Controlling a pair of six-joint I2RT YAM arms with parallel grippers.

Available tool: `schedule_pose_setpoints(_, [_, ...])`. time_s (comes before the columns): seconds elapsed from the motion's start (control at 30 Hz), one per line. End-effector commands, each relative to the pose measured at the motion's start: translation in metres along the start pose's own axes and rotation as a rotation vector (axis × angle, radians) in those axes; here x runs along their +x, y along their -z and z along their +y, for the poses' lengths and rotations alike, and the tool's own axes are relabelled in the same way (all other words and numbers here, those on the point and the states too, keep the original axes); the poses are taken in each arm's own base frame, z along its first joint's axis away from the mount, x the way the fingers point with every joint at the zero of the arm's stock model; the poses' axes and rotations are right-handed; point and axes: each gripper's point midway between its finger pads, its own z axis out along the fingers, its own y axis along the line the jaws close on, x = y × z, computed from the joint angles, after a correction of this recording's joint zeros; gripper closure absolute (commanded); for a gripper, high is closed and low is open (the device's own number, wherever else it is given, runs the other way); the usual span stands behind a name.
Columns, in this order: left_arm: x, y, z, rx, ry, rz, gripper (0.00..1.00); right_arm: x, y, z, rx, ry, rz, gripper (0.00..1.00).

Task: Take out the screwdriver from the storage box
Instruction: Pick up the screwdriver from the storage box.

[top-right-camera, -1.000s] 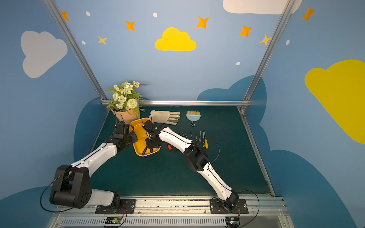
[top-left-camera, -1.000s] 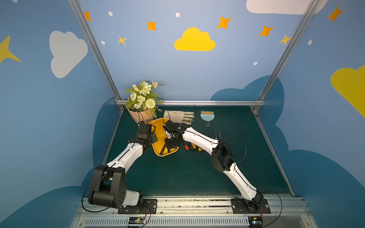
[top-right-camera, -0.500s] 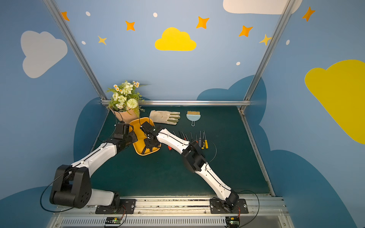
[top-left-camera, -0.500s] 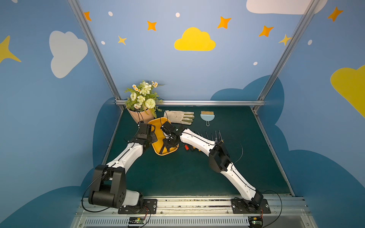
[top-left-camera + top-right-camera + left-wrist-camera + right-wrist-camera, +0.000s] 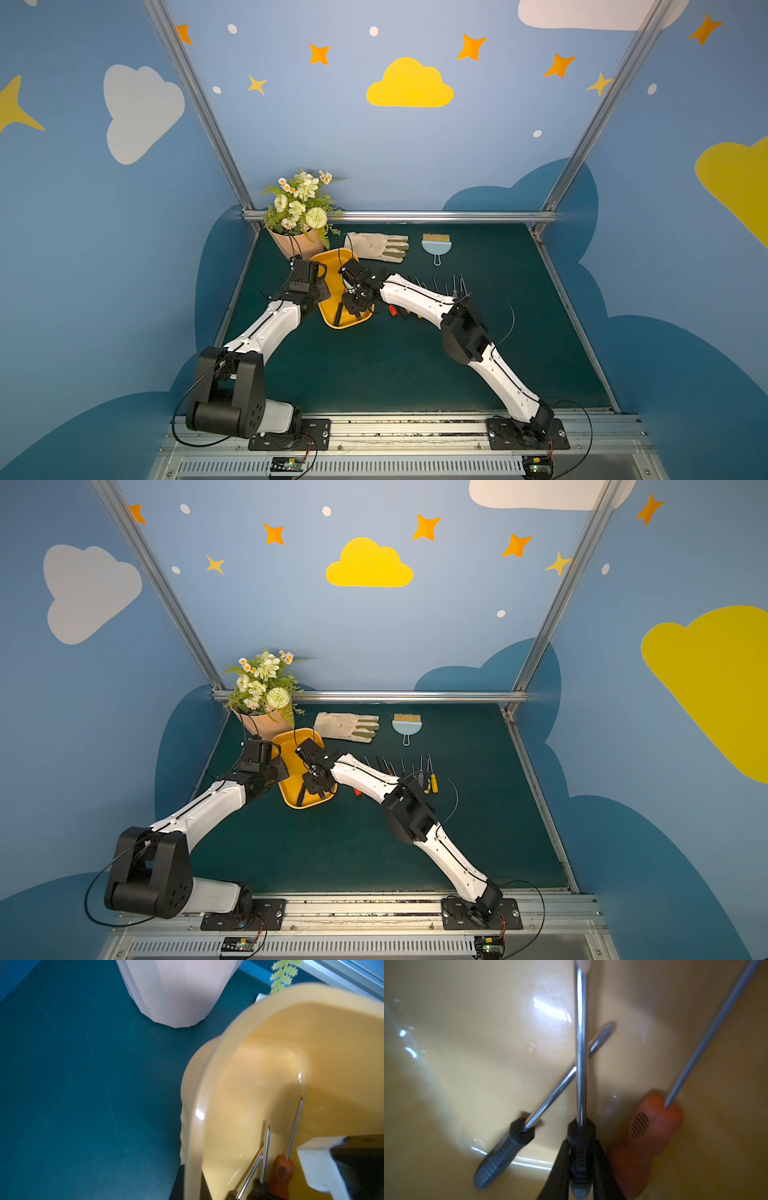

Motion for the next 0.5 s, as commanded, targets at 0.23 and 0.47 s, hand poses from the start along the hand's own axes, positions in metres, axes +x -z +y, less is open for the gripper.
schedule_pose_setpoints(0.23, [-0.010,0.002,-0.005,0.025,0.015,-0.014,0.98,-0.027,0.051,0.023,-0.108,0.028,-0.126,1.00])
schedule_pose_setpoints(0.47, [-0.009,0.002,-0.004,0.016,0.013,-0.007,0.98,-0.027,0.059,0.023,-0.112,0.017,-0.128,1.00])
